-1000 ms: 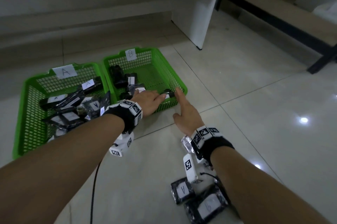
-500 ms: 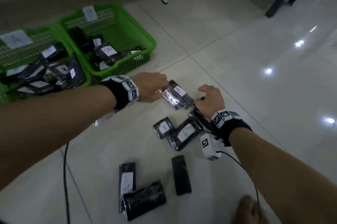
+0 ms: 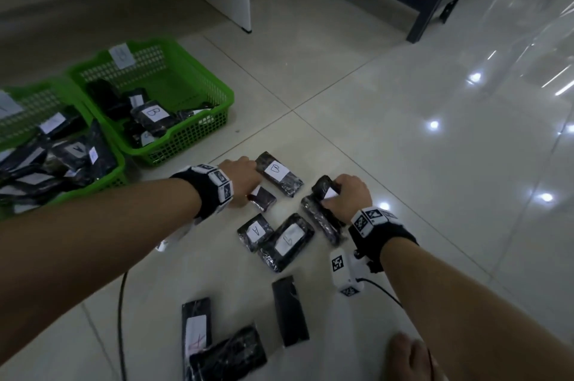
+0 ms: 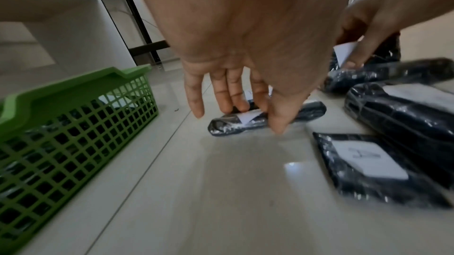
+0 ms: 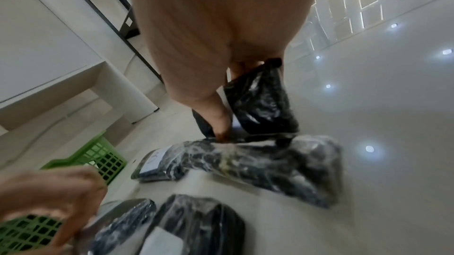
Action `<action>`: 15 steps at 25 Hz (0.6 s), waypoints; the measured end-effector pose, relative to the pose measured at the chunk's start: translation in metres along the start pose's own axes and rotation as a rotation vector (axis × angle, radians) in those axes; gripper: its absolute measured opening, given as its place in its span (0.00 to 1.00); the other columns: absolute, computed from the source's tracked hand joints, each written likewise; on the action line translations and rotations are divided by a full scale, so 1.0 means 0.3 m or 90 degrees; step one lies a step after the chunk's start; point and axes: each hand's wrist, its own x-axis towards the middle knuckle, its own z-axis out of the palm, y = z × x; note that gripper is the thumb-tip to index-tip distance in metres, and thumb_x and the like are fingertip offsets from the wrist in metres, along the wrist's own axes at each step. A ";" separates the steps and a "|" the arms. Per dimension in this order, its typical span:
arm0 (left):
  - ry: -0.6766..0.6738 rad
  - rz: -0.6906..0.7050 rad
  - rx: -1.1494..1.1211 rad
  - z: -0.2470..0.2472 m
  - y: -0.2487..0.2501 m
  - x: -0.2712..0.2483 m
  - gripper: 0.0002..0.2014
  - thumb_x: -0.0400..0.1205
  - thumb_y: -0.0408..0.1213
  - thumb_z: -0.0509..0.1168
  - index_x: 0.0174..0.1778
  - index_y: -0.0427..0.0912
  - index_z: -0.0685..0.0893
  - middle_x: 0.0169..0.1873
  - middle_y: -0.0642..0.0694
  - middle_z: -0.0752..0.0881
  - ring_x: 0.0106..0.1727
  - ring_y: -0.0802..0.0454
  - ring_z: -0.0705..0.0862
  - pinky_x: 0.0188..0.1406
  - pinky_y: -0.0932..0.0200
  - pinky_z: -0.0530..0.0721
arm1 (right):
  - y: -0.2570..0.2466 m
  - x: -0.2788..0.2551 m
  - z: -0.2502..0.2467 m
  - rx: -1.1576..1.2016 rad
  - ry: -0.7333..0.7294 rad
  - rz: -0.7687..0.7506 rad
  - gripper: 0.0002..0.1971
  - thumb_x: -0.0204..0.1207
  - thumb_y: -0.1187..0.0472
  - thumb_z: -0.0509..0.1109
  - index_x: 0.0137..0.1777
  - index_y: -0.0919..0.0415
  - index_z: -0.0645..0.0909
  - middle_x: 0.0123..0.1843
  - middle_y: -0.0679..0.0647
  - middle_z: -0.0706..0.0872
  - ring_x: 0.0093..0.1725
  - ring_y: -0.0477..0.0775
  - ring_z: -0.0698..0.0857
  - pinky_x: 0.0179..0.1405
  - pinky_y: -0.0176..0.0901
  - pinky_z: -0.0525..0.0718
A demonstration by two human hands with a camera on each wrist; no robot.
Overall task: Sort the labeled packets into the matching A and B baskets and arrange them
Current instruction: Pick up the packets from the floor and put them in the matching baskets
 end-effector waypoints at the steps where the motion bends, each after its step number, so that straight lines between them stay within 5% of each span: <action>1: -0.009 0.013 -0.001 0.016 -0.007 -0.010 0.10 0.82 0.39 0.65 0.59 0.44 0.80 0.63 0.42 0.74 0.65 0.43 0.74 0.52 0.47 0.79 | -0.002 0.010 -0.005 0.037 0.026 -0.011 0.14 0.69 0.59 0.79 0.53 0.60 0.83 0.53 0.58 0.86 0.53 0.60 0.85 0.45 0.42 0.77; 3: 0.004 0.034 -0.006 0.050 -0.030 -0.032 0.12 0.82 0.35 0.64 0.61 0.44 0.79 0.68 0.42 0.72 0.65 0.43 0.73 0.49 0.47 0.81 | -0.025 0.028 -0.016 0.138 0.073 -0.017 0.07 0.70 0.61 0.78 0.47 0.59 0.84 0.42 0.55 0.87 0.42 0.57 0.85 0.41 0.42 0.79; 5: -0.006 0.032 0.003 0.077 -0.049 -0.041 0.19 0.81 0.37 0.69 0.67 0.44 0.74 0.71 0.43 0.70 0.67 0.43 0.72 0.51 0.47 0.81 | -0.070 0.049 -0.034 0.395 0.066 0.032 0.04 0.74 0.61 0.75 0.47 0.59 0.85 0.41 0.57 0.88 0.39 0.58 0.86 0.40 0.49 0.87; 8: 0.009 -0.001 0.025 0.088 -0.044 -0.041 0.34 0.77 0.38 0.73 0.76 0.40 0.65 0.71 0.41 0.71 0.69 0.42 0.72 0.58 0.47 0.77 | -0.153 0.041 -0.078 0.819 -0.146 0.135 0.08 0.77 0.62 0.67 0.51 0.65 0.82 0.41 0.61 0.84 0.32 0.60 0.82 0.28 0.46 0.79; 12: 0.052 -0.008 0.009 0.077 -0.059 -0.068 0.18 0.83 0.48 0.63 0.65 0.42 0.76 0.62 0.42 0.77 0.64 0.42 0.75 0.56 0.47 0.73 | -0.242 -0.006 -0.099 0.908 -0.230 0.124 0.20 0.67 0.59 0.73 0.56 0.69 0.79 0.42 0.61 0.79 0.35 0.61 0.82 0.27 0.46 0.76; 15: 0.100 -0.105 -0.221 0.049 -0.149 -0.130 0.15 0.84 0.49 0.63 0.58 0.42 0.71 0.53 0.40 0.83 0.51 0.40 0.82 0.46 0.49 0.81 | -0.311 -0.016 -0.060 0.678 -0.022 -0.012 0.29 0.56 0.58 0.86 0.58 0.62 0.83 0.49 0.55 0.89 0.43 0.54 0.89 0.37 0.47 0.86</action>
